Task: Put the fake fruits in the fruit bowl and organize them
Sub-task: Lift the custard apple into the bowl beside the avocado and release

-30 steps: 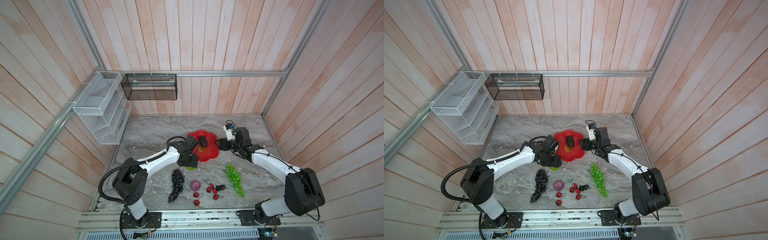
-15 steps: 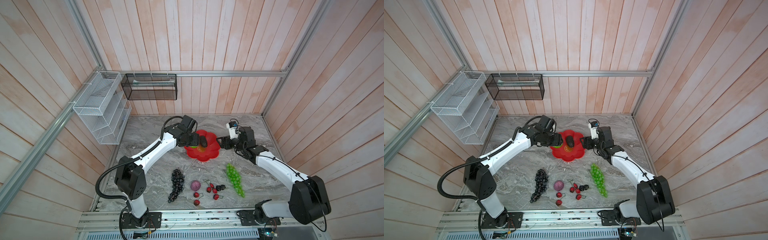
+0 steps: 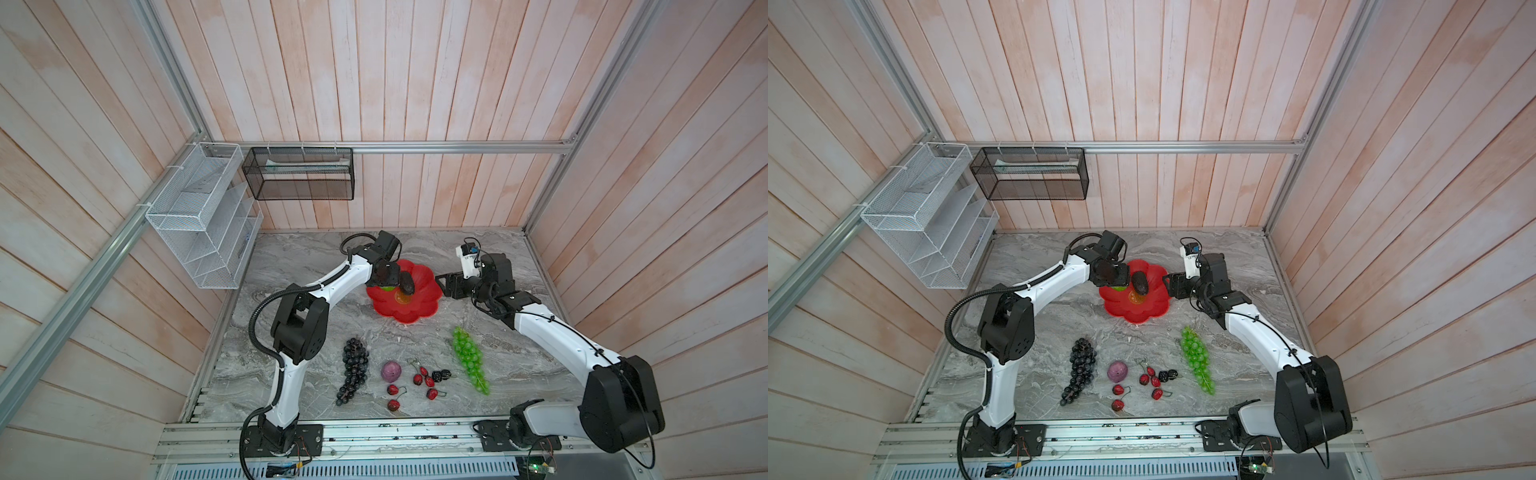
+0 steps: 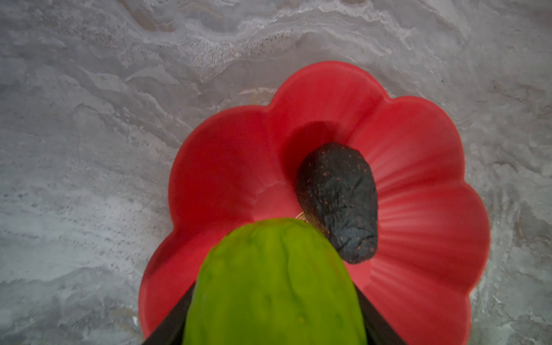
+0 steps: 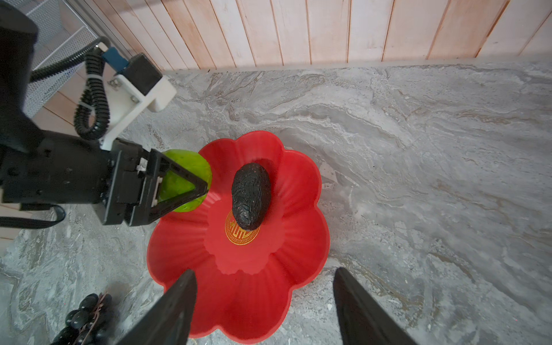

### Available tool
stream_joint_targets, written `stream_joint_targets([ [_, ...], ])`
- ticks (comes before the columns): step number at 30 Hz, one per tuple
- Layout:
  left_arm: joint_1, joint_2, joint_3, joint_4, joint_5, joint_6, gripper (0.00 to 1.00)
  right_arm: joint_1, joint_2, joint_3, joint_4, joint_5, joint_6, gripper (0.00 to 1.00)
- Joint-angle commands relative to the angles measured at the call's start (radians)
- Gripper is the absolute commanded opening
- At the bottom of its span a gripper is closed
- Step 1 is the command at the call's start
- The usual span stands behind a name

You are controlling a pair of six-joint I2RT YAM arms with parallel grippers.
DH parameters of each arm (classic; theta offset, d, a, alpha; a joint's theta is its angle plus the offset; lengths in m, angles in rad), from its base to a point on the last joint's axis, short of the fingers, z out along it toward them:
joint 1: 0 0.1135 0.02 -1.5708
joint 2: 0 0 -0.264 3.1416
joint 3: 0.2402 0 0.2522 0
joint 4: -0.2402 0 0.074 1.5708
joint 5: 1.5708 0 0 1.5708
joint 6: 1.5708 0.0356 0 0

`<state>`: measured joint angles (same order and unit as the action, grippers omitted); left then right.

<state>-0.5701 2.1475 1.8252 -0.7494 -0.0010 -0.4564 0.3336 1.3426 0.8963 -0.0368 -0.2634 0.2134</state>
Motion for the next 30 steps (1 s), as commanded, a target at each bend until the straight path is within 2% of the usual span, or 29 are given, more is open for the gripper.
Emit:
stream_joint_targets([
  [1,-0.002,0.049,0.059,0.007,-0.022,0.009,0.33,-0.009,-0.027,-0.013,-0.029,-0.005,-0.014,0.73],
  [14,-0.005,0.144,0.099,0.014,-0.018,-0.044,0.36,-0.029,-0.046,-0.042,-0.022,-0.055,-0.024,0.73],
  [19,-0.017,0.158,0.107,0.022,-0.013,-0.050,0.47,-0.030,-0.058,-0.050,-0.020,-0.056,-0.023,0.73],
  [25,-0.028,0.158,0.108,0.031,-0.017,-0.047,0.67,-0.031,-0.072,-0.058,-0.024,-0.056,-0.020,0.73],
  [28,-0.028,0.151,0.108,0.031,-0.019,-0.045,0.69,-0.032,-0.077,-0.060,-0.026,-0.055,-0.019,0.73],
  [30,-0.028,0.141,0.103,0.031,-0.024,-0.042,0.74,-0.031,-0.080,-0.060,-0.031,-0.058,-0.020,0.73],
])
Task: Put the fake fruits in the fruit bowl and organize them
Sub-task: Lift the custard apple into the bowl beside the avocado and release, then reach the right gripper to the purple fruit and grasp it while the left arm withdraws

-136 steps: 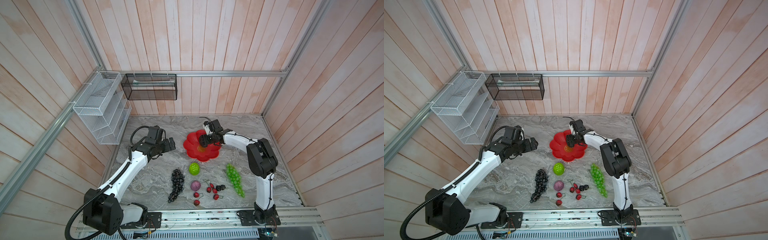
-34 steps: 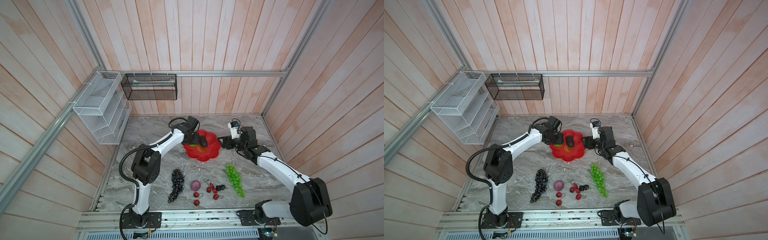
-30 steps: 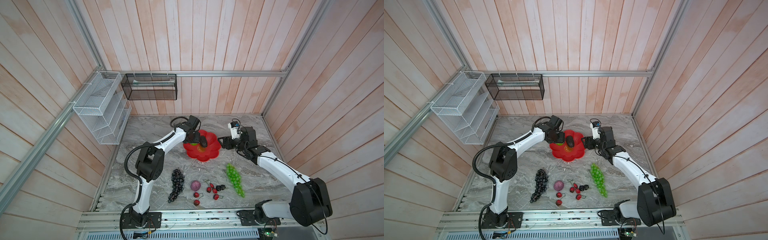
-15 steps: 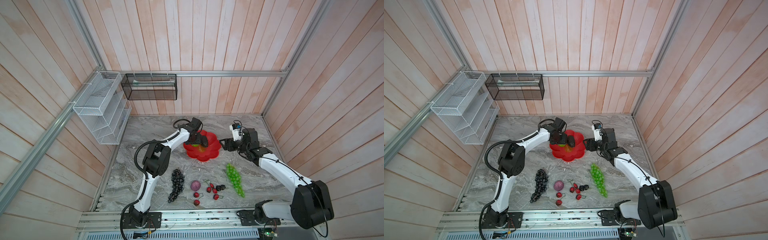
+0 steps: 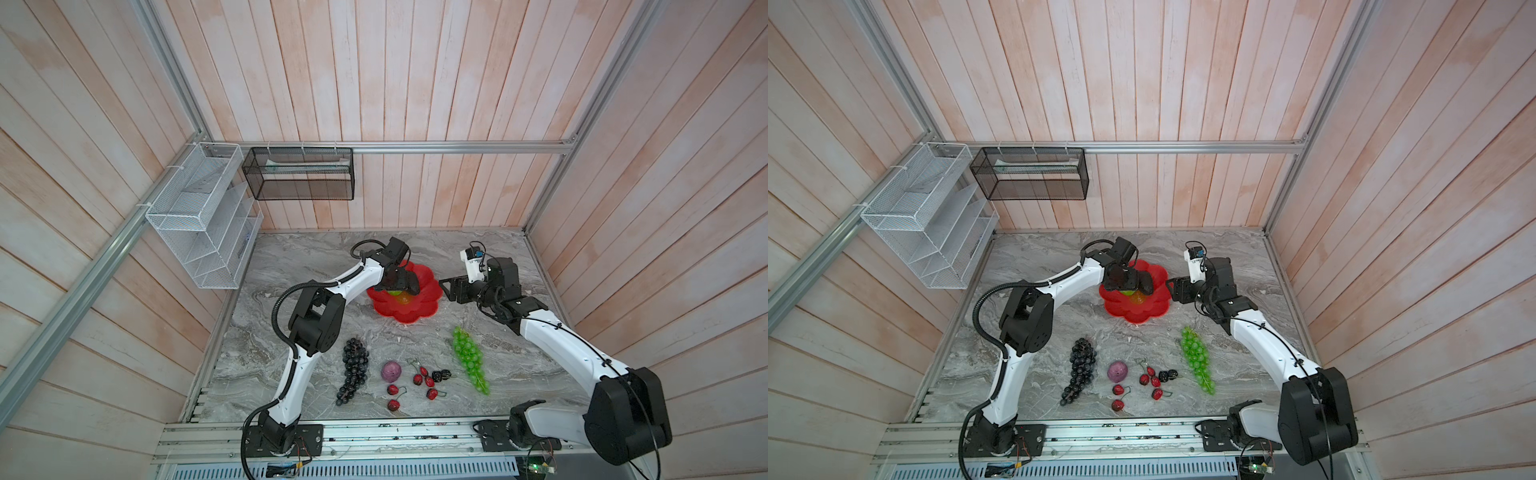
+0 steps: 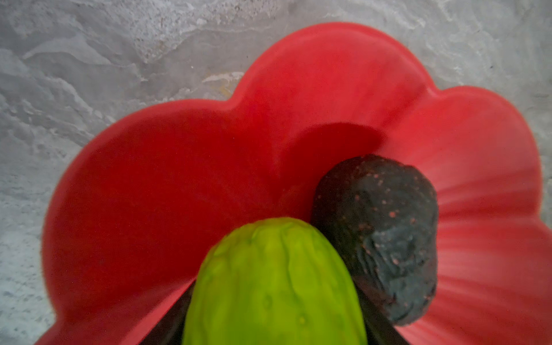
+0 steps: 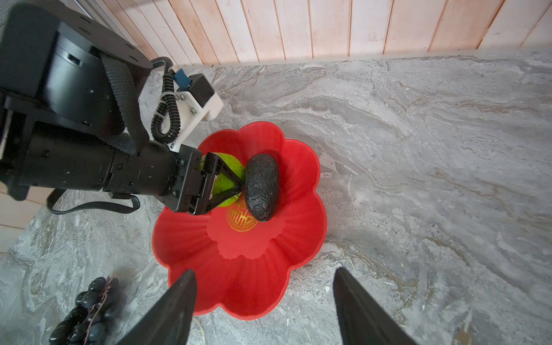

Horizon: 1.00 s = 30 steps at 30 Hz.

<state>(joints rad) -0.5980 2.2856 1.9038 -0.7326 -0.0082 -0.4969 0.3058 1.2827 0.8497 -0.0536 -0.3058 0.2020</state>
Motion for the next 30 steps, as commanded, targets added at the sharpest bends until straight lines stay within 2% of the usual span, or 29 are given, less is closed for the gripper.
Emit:
stream_joint_targets([
  [1,0.000,-0.004,0.021,0.017,-0.020,0.001,0.75,-0.004,-0.023,-0.014,-0.016,-0.016,-0.009,0.73],
  [2,0.000,-0.012,0.016,0.019,-0.024,0.003,0.80,-0.004,-0.025,-0.014,-0.018,-0.017,-0.010,0.73],
  [3,0.000,-0.019,0.011,0.018,-0.029,0.005,0.90,-0.004,-0.028,-0.015,-0.018,-0.015,-0.010,0.74],
  [4,0.000,-0.024,0.007,0.021,-0.031,0.007,0.91,-0.004,-0.029,-0.016,-0.019,-0.015,-0.009,0.74],
  [13,0.000,-0.111,-0.057,0.024,-0.050,0.012,0.90,-0.002,-0.058,-0.018,-0.036,-0.010,0.017,0.73],
  [19,0.000,-0.303,-0.262,0.078,-0.032,0.019,0.84,0.019,-0.078,-0.015,-0.083,0.004,0.007,0.70],
  [23,0.000,-0.468,-0.452,0.153,-0.003,0.009,0.82,0.089,-0.094,-0.031,-0.121,0.034,0.013,0.66],
  [26,0.000,-0.582,-0.571,0.220,0.018,0.028,0.82,0.195,-0.135,-0.090,-0.106,0.112,0.043,0.66],
  [30,-0.001,-0.684,-0.688,0.270,0.007,0.031,0.82,0.315,-0.166,-0.165,-0.097,0.160,0.100,0.66],
])
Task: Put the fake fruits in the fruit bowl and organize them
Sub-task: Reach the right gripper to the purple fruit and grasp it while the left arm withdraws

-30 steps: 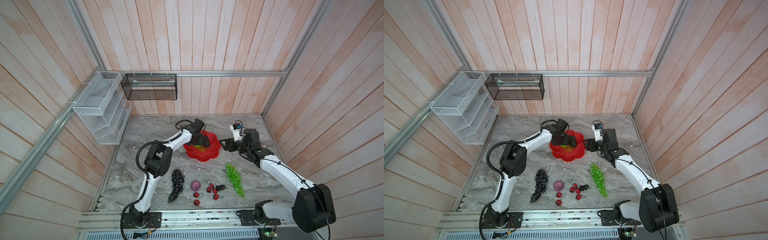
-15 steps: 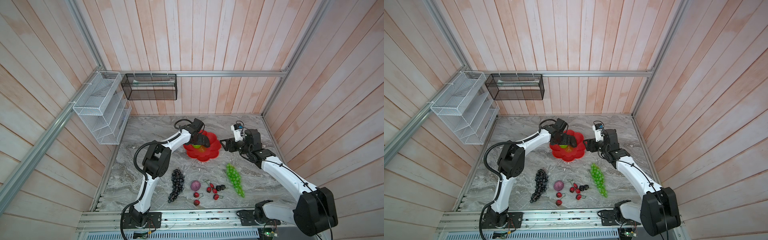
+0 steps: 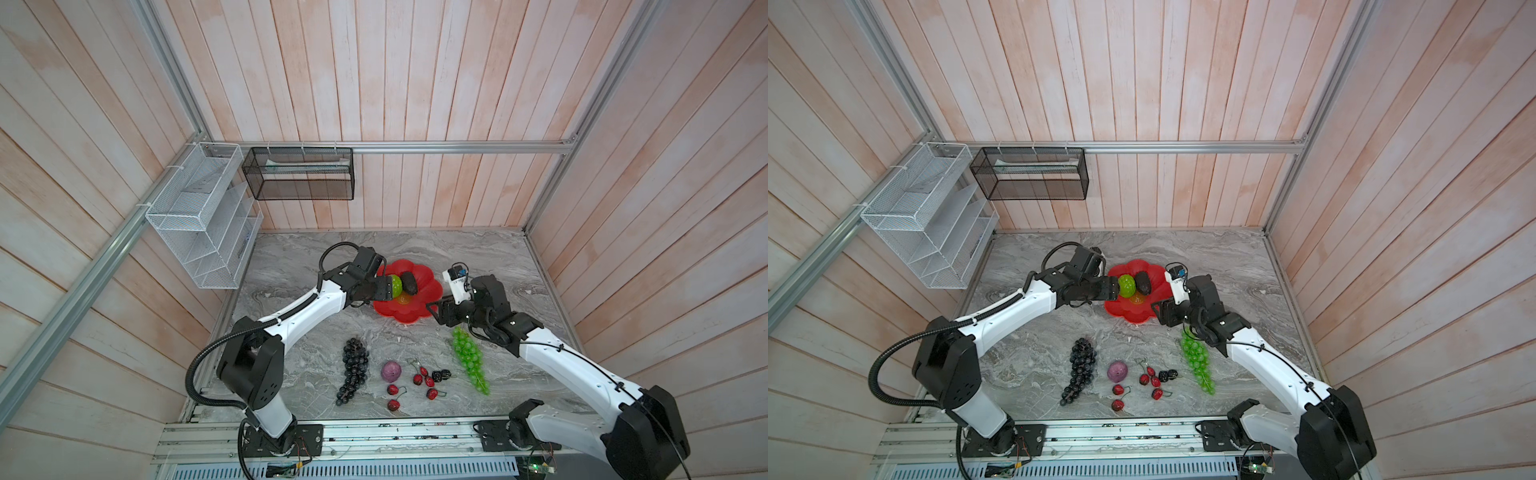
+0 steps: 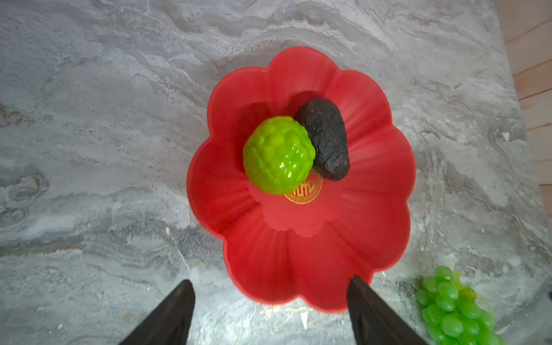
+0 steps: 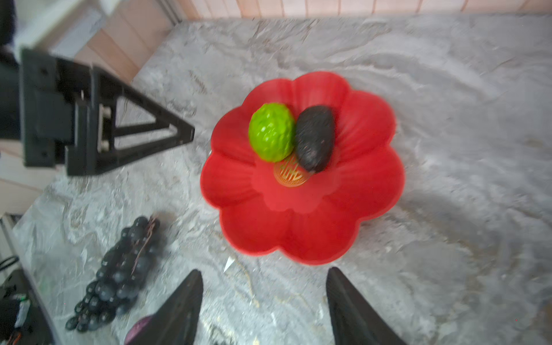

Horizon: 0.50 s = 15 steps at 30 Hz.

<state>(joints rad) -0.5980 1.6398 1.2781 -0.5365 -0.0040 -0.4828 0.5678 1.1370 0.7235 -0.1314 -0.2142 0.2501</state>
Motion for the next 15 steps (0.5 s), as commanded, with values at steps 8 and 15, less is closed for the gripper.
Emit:
stream_joint_targets([
  [8,-0.003,-0.162,-0.243,0.129,-0.078,-0.078,0.83,0.214,-0.010,-0.032,-0.073,0.085,0.119,0.67],
  [15,-0.004,-0.231,-0.374,0.177,-0.009,-0.091,0.83,0.259,-0.054,-0.089,-0.103,0.204,0.169,0.69],
])
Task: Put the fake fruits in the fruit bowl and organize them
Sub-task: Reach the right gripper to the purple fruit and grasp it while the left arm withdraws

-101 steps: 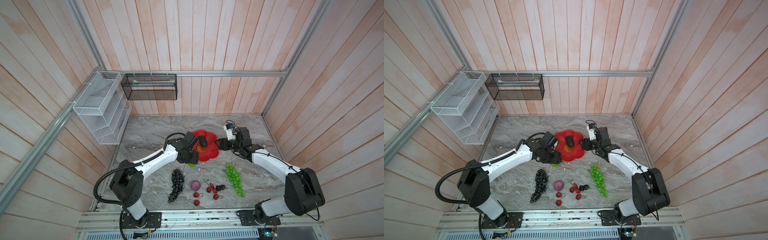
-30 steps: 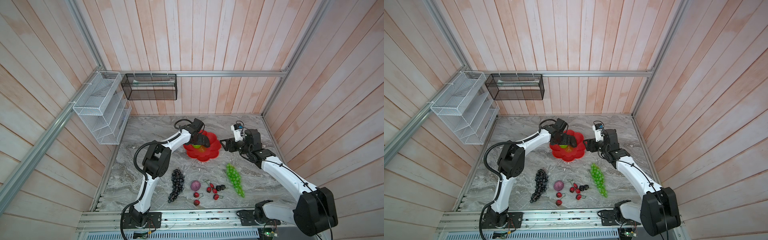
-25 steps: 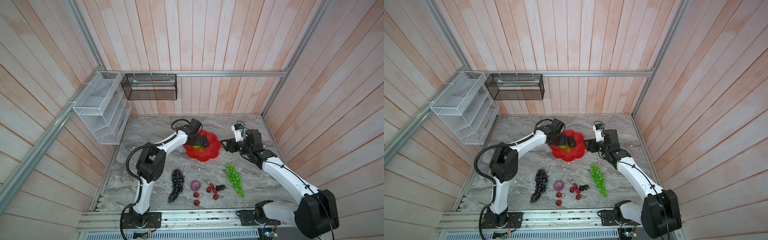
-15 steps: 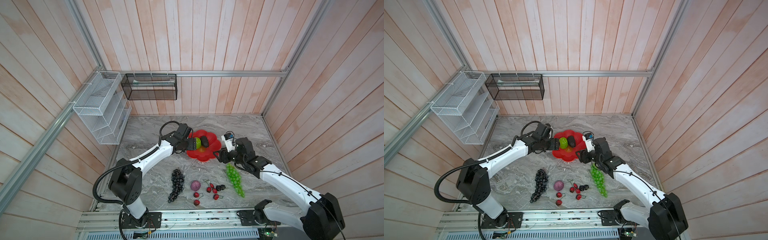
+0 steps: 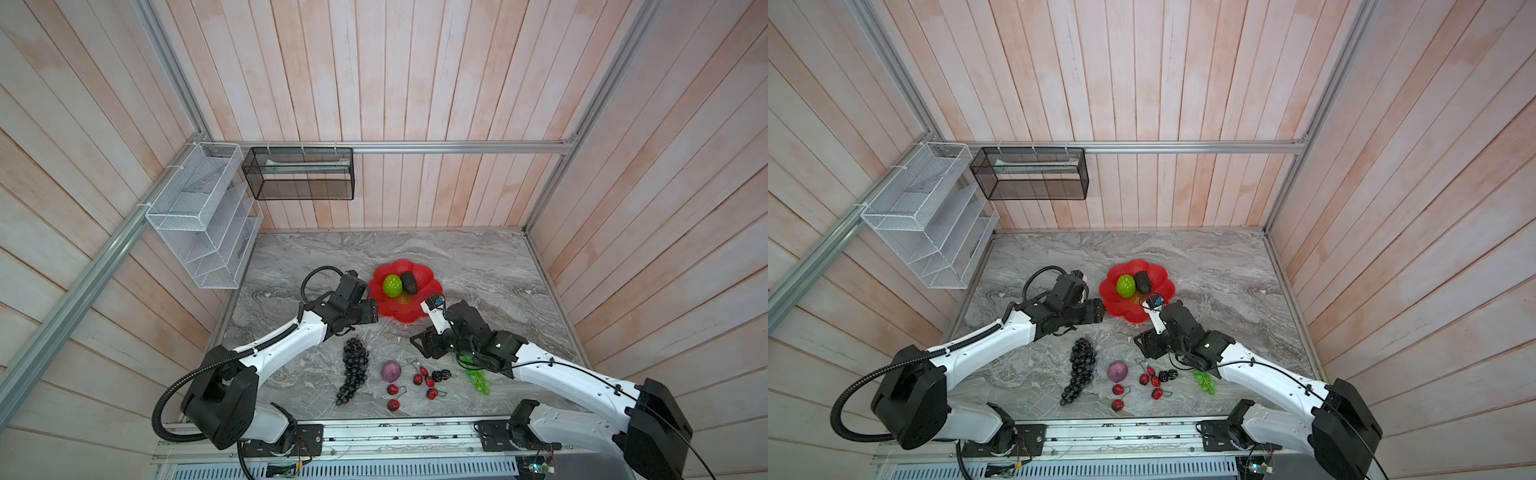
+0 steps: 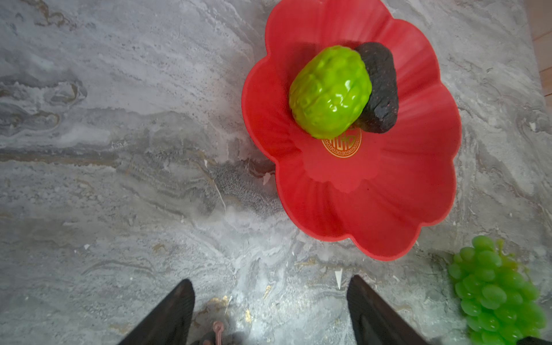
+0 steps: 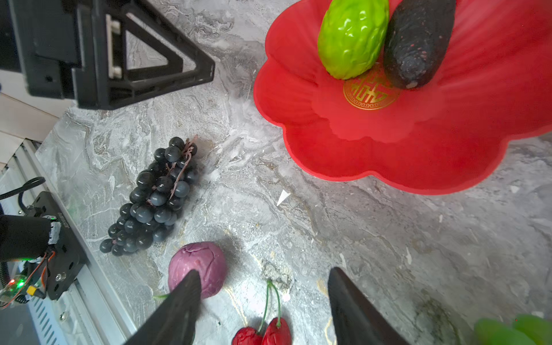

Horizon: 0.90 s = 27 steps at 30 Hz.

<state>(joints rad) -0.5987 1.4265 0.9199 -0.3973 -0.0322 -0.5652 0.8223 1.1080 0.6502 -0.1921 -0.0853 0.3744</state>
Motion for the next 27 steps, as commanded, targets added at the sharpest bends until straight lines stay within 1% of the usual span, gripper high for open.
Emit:
stream_joint_targets([
  [1,-0.004,-0.021,-0.021,0.027,0.027,0.004,0.83,0.004,-0.034,-0.019,-0.047,0.076,0.057,0.68],
  [3,-0.008,-0.040,-0.044,0.011,0.032,0.019,0.83,0.017,-0.040,-0.018,-0.064,0.058,0.073,0.67],
  [5,-0.010,-0.077,-0.084,0.017,0.028,0.015,0.83,0.063,-0.027,-0.009,-0.087,0.054,0.088,0.67],
  [8,-0.009,-0.134,-0.132,0.025,0.019,0.005,0.84,0.155,0.015,-0.005,-0.094,0.006,0.119,0.69],
  [10,-0.009,-0.159,-0.145,0.025,0.007,-0.004,0.85,0.237,0.038,0.001,-0.070,0.000,0.137,0.71],
  [13,-0.007,-0.172,-0.145,0.025,0.002,-0.001,0.86,0.306,0.090,0.046,-0.059,0.008,0.142,0.77],
  [16,-0.006,-0.168,-0.129,0.015,-0.006,0.013,0.88,0.310,0.179,0.103,-0.080,0.000,0.091,0.80],
  [19,0.000,-0.164,-0.121,0.010,0.001,0.022,0.88,0.310,0.260,0.156,-0.103,0.016,0.049,0.80],
  [22,0.002,-0.176,-0.126,-0.004,-0.010,0.021,0.88,0.312,0.318,0.185,-0.103,-0.001,0.017,0.80],
  [27,0.009,-0.218,-0.159,0.005,-0.018,0.003,0.88,0.313,0.372,0.190,-0.080,-0.023,-0.009,0.79],
])
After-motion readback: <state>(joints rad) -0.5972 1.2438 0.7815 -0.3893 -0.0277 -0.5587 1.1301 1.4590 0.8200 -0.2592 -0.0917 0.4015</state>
